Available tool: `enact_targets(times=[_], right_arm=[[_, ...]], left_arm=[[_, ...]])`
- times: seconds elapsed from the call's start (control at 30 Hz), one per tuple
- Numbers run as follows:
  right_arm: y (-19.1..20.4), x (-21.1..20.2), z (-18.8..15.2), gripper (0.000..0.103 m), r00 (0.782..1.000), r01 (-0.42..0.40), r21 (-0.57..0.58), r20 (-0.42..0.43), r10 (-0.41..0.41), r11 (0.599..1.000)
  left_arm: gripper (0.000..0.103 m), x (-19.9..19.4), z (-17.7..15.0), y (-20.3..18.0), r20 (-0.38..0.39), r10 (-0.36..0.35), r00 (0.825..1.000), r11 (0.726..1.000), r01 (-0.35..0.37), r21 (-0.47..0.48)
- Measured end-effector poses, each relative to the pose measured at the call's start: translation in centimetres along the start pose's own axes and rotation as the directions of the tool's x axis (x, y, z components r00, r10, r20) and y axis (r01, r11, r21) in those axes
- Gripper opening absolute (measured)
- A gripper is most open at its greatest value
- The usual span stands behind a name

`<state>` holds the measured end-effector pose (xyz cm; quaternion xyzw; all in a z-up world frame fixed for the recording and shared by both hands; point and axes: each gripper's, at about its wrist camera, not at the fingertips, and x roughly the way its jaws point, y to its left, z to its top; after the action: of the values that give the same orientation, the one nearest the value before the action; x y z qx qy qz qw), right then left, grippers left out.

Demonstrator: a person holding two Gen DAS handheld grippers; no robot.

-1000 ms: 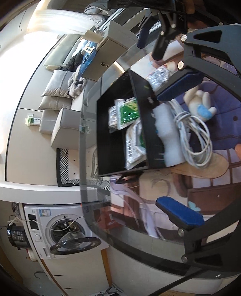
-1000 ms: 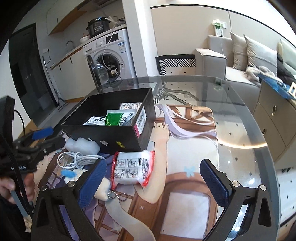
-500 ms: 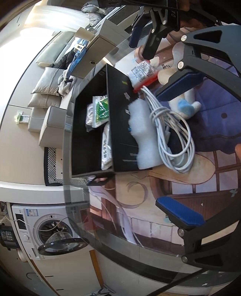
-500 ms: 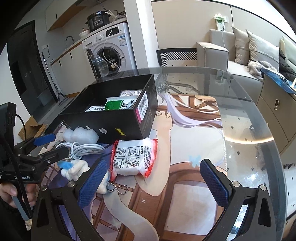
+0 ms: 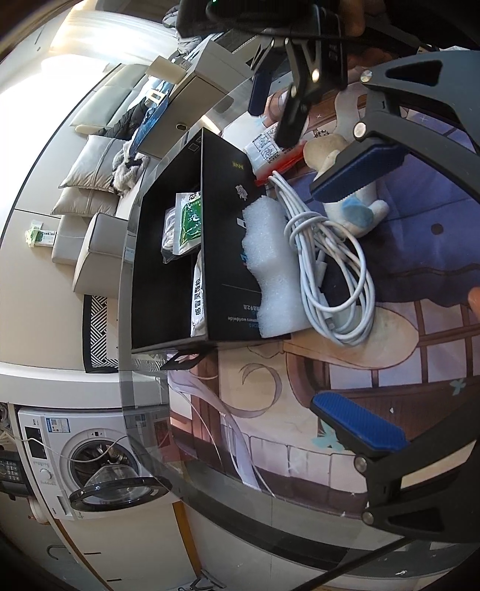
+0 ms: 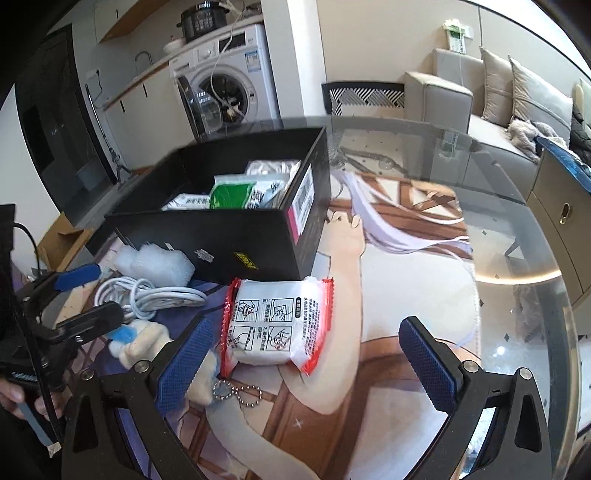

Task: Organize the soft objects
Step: 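Grasp the red-and-white medicine packet on the mat with the right tool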

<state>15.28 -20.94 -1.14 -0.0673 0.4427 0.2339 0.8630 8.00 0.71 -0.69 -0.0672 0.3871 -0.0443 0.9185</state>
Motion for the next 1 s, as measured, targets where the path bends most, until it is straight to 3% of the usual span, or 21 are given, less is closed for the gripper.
enact_targets(times=[0.43, 0.6, 0.9, 0.97, 1.0], right_arm=[[-0.1, 1.9, 0.5, 0.102, 0.998, 0.030, -0.031, -0.055, -0.032, 0.999], [-0.1, 2.1, 0.7, 0.097, 0.998, 0.016, -0.057, -0.060, -0.020, 0.998], [1.2, 1.8, 0.8, 0.071, 0.998, -0.015, -0.094, -0.060, 0.009, 0.995], [1.2, 1.6, 0.8, 0.054, 0.998, -0.032, -0.093, -0.058, 0.026, 0.995], [1.2, 1.4, 0.7, 0.053, 0.997, -0.046, -0.092, -0.058, 0.041, 0.995]], left_arm=[[0.103, -0.3, -0.1, -0.3, -0.007, -0.009, 1.000, 1.000, 0.009, 0.018], [0.103, -0.2, -0.2, -0.6, -0.011, -0.012, 1.000, 1.000, 0.013, 0.026], [0.103, 0.0, -0.2, -0.6, -0.013, -0.012, 1.000, 1.000, 0.012, 0.022], [0.103, 0.0, -0.2, -0.5, -0.012, -0.012, 1.000, 1.000, 0.013, 0.022], [0.103, -0.1, -0.2, -0.5, -0.010, -0.014, 1.000, 1.000, 0.014, 0.021]])
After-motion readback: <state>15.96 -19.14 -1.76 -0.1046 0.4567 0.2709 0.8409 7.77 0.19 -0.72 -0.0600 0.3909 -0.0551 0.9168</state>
